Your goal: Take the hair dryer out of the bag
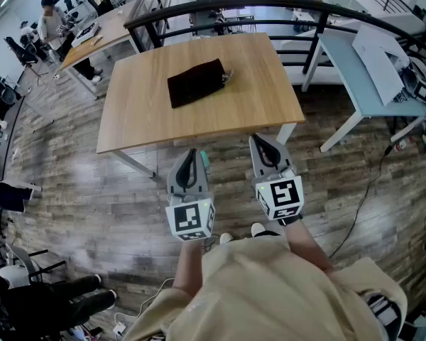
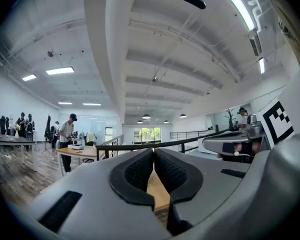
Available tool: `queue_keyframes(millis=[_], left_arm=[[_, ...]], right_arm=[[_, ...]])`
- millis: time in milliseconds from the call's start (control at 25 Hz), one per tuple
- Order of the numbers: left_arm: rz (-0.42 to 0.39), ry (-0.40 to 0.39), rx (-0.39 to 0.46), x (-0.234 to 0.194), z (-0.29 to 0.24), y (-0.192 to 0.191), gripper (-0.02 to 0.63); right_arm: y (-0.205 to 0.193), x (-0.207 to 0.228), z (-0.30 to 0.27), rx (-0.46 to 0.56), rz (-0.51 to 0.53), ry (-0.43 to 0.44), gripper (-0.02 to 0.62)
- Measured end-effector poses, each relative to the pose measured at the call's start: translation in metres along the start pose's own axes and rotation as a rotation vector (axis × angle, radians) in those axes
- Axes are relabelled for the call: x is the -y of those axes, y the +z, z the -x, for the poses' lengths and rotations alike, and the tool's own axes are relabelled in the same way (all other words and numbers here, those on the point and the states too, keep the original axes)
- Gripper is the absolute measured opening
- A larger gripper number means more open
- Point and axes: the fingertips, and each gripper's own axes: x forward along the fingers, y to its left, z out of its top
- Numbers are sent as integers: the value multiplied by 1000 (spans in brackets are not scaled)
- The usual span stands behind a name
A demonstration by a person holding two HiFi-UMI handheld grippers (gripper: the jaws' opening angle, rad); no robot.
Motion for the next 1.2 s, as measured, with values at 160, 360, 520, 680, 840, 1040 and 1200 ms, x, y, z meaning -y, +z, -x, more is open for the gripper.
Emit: queue_keyframes(millis=[160,360,520,680,840,1040,1200], left_arm=[[10,-12,-3,-18,12,-3,14],[18,-31,-7,-39,28,-9,14],[50,-34,0,-53,31,-16,14],[74,-40,-21,-59,28,-27,14],[77,-33,-35,-57,6,-36,14],[66,-3,-64,-65,-46,-49,14],[61,65,-3,-69,-107,-32,14]], right_arm=[[0,-23,-3,-4,-5,-14,12],[-5,-59,-12,-45,35,-5,14],[-12,-84,-16,-73,25,15,14],[-20,-97,-20,-100,17,35,14],[-26,-86,-38,-90,-2,57,14],[-41,-52,-89,-76,-23,72,14],[-36,-8,-138,-29,-61,125,14]])
